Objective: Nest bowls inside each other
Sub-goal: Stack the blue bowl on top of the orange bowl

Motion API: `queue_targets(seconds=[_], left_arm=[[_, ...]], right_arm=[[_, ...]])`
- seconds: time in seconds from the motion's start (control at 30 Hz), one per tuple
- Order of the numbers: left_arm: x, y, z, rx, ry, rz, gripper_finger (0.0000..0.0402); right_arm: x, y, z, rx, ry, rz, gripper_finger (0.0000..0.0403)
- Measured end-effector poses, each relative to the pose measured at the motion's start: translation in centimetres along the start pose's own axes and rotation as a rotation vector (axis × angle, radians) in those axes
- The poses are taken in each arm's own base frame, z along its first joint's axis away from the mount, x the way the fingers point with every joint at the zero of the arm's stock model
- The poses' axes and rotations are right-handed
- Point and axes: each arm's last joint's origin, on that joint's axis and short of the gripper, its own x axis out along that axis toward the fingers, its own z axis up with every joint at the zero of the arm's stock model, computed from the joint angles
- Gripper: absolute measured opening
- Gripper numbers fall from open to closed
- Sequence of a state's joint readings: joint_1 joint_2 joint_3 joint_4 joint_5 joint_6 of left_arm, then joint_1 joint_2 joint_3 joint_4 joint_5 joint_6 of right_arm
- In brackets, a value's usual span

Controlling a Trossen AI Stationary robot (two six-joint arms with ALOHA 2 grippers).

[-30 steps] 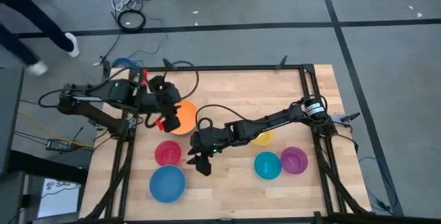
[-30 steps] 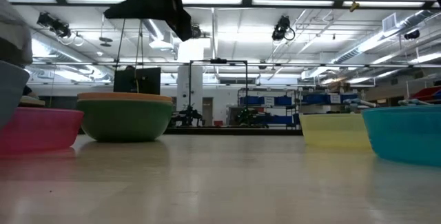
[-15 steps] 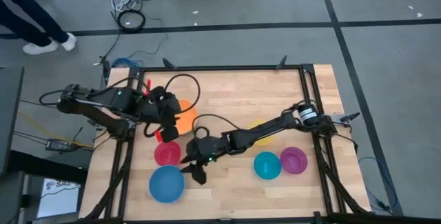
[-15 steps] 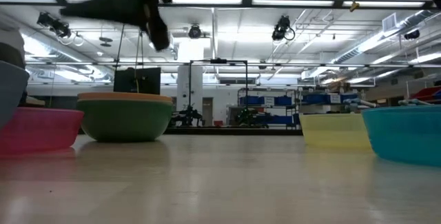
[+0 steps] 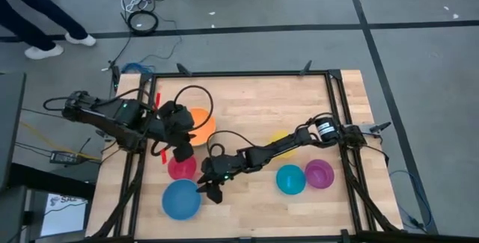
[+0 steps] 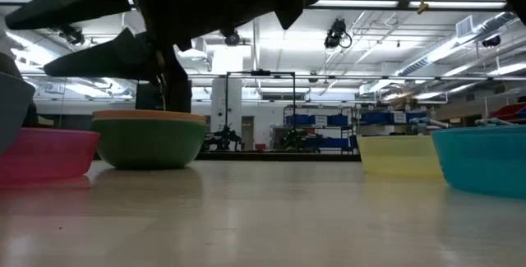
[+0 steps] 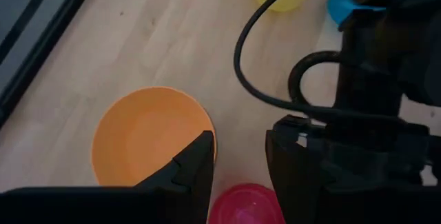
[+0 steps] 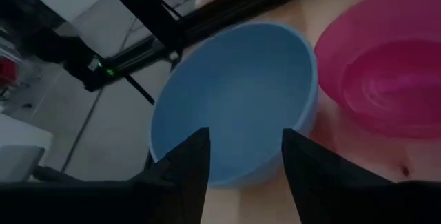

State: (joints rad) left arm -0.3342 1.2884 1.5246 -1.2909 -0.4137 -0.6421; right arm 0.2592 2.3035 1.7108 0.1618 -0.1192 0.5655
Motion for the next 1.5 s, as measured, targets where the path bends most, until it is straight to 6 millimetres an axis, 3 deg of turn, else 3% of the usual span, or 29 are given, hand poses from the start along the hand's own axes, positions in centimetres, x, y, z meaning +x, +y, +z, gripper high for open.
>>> queue_targets(seconds=[1.5], left_arm=[[-0.13,-0.36,0.02,-0.043,-0.022,-0.015,0.0140]], right_arm=[[0.16,0.52,-0.72,-0.047,-0.035,-0.107,0.0167]])
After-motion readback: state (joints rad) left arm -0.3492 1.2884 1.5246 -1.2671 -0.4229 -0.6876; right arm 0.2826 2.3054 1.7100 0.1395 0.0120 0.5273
